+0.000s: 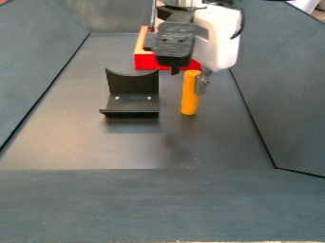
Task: Pick up the oval object. Move up. Move to above the board. Insert the oval object.
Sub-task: Pick up the oval object.
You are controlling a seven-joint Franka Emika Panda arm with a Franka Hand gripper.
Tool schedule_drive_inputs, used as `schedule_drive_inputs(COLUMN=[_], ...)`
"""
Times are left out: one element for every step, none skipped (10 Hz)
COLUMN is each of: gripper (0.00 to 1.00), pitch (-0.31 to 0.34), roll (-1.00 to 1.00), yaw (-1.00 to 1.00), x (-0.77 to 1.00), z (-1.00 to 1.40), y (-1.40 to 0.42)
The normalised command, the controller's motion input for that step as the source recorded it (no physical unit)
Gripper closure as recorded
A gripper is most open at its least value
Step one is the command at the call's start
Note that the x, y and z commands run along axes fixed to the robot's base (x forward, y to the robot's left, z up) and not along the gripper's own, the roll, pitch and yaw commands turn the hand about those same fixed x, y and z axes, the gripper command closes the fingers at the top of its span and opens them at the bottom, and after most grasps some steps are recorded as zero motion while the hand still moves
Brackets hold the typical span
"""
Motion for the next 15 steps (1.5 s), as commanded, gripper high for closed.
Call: schedule_drive_inputs(gripper=[0.00,0.00,0.00,0.00,0.00,0.00,0.00,0.00,0.00,0.00,0.00,0.00,0.00,1.00,1.00], pitch=[-0.076,-0.081,-0.094,0.000,-0.064,-0.074,-0.083,-0.067,-0.027,0.000,0.000,0.000,0.000,0.000,0.000], roll=[-0.08,-0.11,-0.09,0.00,-0.16,-0.14,-0.10,-0.01,0.00,0.00,0.00,0.00,0.00,0.00,0.00], yaw=[-1.00,-1.00,-0.73,0.00,0.00,0.00,-0.12,-0.28,-0.25,-0.07,0.00,-0.08,-0.06,0.00,0.00], x=[0.00,0.00,-0.10,0.00,-0.14,-0.19,-0.35,-0.39,-0.22,0.00,0.04,0.21,0.09,0.00,0.00], z=[0.01,0.09,0.19,0.00,0.00,0.00,0.00,0.00,0.00,0.03,0.00,0.00,0.00,0.00,0.00], y=[0.00,0.00,0.03,0.05,0.29,0.24,0.20,0.02,0.00,0.00,0.00,-0.08,-0.05,0.00,0.00])
